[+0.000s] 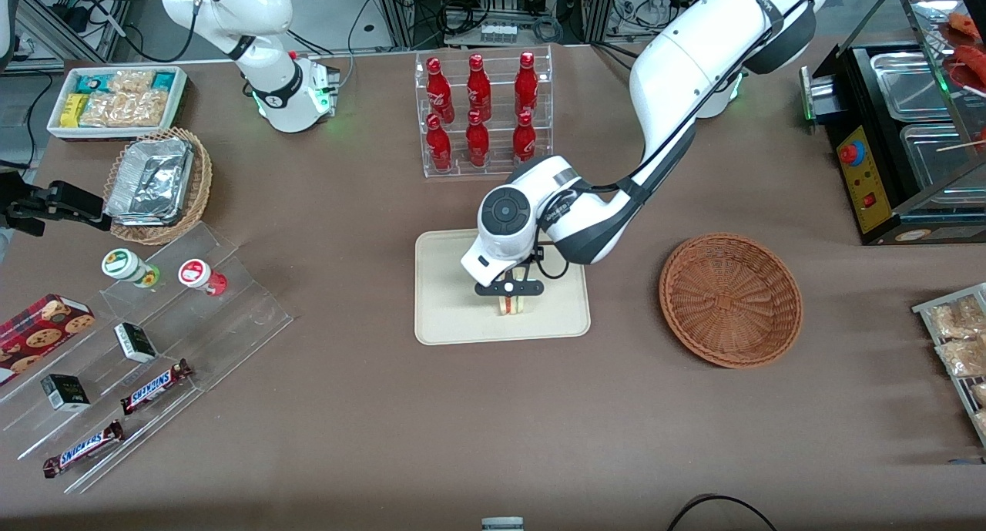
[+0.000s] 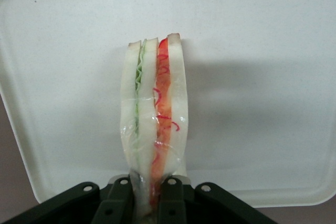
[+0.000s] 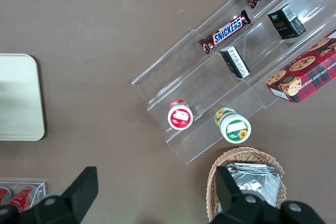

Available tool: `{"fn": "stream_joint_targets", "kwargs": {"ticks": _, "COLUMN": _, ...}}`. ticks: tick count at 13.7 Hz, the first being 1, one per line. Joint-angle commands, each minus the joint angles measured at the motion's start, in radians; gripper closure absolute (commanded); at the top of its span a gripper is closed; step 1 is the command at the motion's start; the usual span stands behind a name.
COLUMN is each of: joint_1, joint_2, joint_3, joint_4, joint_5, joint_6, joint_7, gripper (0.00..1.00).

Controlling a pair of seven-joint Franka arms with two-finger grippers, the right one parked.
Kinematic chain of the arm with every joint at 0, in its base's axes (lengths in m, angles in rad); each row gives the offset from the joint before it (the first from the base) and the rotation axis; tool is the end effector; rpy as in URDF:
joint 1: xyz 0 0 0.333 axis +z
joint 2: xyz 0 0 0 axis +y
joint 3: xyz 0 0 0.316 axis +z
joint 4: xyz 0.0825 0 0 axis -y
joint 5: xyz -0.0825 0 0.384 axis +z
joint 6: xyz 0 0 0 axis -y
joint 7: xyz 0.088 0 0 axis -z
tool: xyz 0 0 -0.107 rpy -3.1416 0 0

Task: Place sandwich from basket to tray
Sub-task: 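Lower the sandwich onto the tray and open the left gripper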

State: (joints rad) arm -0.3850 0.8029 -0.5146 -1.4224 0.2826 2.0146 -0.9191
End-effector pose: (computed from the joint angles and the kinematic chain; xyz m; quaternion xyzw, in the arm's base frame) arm 0.5073 -0.4995 0.2521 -0.9968 0.0012 0.0802 0.0037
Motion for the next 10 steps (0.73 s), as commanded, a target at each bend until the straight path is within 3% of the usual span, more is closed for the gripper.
{"fn": "stream_joint_targets", "kwargs": {"ticks": 1, "joint_1": -0.029, "joint_2": 0.025, "joint_3": 0.008, "joint_4": 0.037, "joint_5": 0.029, "joint_6": 0.012, "joint_7": -0.049, "gripper": 1.00}}
{"fn": "stream_joint_targets", "kwargs": {"ticks": 10, "joint_1": -0.041, "joint_2": 0.041, "joint_3": 0.008, "joint_4": 0.037, "joint_5": 0.067, "joint_6": 0.029, "joint_7": -0.141, "gripper": 1.00}}
